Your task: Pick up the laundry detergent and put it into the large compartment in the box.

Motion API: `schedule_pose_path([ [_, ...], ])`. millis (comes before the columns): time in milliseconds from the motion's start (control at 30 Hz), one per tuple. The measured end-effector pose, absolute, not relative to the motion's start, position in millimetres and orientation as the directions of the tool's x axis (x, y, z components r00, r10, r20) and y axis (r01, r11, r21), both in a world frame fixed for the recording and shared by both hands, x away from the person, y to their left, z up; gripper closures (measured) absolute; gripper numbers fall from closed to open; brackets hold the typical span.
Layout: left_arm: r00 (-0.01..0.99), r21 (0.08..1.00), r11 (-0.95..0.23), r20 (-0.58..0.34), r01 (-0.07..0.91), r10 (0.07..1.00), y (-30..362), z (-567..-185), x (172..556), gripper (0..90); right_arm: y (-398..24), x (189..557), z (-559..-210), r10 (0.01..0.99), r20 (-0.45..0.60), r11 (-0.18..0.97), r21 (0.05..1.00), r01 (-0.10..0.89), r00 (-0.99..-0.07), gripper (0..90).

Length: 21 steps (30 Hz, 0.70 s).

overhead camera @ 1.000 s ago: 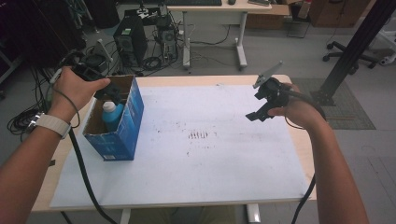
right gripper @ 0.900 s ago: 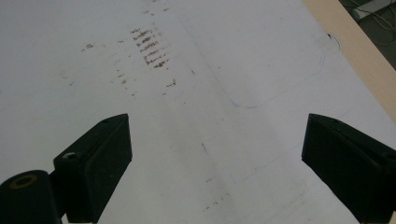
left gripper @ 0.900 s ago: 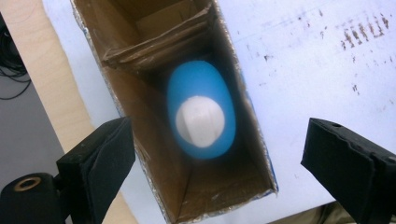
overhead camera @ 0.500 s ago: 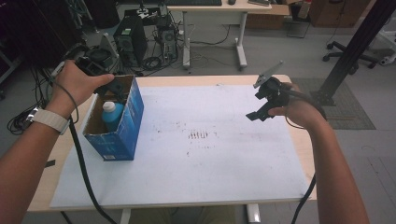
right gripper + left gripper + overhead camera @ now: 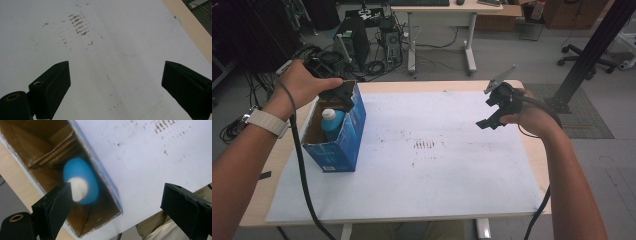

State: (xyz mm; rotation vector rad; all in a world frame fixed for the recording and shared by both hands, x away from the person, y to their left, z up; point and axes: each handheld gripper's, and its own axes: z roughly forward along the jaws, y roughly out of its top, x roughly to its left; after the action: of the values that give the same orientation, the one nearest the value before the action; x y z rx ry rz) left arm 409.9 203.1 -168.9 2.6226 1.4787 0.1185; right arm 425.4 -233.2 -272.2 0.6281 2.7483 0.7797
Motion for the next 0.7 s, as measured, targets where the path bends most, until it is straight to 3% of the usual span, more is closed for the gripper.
schedule_pose_path([
  [700, 0.718, 0.166, -0.709, 0.01, 0.685, 0.696, 166, -171, 412, 11.9, -235, 426, -269, 0.463, -0.079, 0.766, 0.537, 0.353, -0.883, 8.4],
])
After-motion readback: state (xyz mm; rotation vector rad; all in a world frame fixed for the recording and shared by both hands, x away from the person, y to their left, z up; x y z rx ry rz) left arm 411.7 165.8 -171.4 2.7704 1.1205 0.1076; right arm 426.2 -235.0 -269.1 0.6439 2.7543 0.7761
